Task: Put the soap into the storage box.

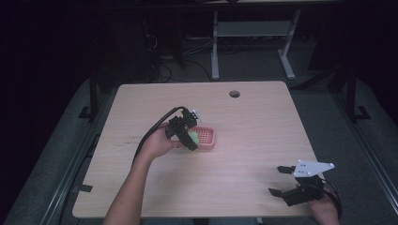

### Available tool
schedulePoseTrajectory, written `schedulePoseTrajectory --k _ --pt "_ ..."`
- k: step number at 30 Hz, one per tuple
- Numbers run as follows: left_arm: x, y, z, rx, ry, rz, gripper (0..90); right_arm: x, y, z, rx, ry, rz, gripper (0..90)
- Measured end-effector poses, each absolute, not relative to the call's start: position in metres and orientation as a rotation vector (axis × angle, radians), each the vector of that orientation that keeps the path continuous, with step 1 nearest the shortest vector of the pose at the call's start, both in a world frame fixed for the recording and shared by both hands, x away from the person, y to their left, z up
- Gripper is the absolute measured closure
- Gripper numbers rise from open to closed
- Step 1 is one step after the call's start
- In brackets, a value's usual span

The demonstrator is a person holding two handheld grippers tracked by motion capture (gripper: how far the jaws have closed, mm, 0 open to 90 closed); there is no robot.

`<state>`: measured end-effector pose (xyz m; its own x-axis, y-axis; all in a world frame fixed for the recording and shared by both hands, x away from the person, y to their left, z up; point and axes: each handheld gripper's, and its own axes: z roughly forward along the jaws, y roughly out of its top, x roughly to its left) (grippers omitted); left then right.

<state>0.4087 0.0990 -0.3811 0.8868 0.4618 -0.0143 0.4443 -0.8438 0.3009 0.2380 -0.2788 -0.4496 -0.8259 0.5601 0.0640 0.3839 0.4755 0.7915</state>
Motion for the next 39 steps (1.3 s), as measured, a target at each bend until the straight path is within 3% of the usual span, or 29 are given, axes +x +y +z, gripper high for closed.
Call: schedulePoseTrajectory --k 39 --pt "0.451 0.079 -0.407 2.709 0.801 0.068 26.6 0.238 -0.279 -0.449 0.812 2.511 1.286 13.8"
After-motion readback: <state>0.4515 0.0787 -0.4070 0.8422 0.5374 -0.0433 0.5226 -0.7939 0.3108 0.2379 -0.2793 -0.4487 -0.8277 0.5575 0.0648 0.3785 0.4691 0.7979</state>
